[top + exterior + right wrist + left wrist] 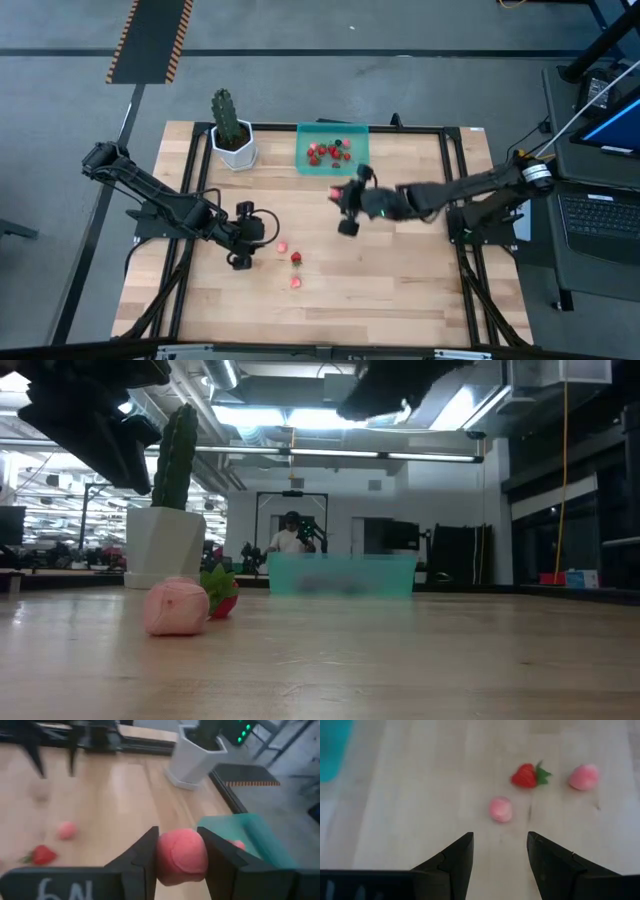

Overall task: Pick and placing Produce into tupperware
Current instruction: Put the peach into the container

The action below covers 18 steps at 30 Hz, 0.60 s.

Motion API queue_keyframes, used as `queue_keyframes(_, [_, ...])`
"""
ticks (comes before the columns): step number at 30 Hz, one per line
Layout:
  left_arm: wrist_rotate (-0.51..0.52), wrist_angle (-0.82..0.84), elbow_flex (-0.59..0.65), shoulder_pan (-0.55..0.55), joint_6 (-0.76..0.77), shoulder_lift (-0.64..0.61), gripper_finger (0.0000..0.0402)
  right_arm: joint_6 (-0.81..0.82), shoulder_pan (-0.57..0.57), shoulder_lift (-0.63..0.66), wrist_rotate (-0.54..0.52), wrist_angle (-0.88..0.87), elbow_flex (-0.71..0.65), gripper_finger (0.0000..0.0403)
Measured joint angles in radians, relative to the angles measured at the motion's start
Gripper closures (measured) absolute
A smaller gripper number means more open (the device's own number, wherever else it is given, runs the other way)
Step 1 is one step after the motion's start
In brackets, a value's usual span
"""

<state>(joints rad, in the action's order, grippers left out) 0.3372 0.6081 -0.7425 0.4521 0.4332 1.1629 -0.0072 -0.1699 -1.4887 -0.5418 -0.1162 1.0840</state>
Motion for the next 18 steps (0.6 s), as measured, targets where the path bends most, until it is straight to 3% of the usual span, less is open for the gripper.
queue_keyframes(9, [0.206, -0.004, 0.000, -0.061, -0.117, 0.000, 0.0225, -0.027, 0.332, 0.000, 0.272, -0.102, 0.000, 0.0280])
queue_keyframes(13, [0.192, -0.051, 0.000, -0.141, -0.203, 0.000, 0.0225, -0.026, 0.440, 0.000, 0.385, -0.111, 0.009, 0.0280])
queue_keyframes(18, [0.110, -0.112, 0.000, -0.263, -0.353, -0.007, 0.0225, -0.025, 0.516, -0.044, 0.413, -0.233, 0.115, 0.0280])
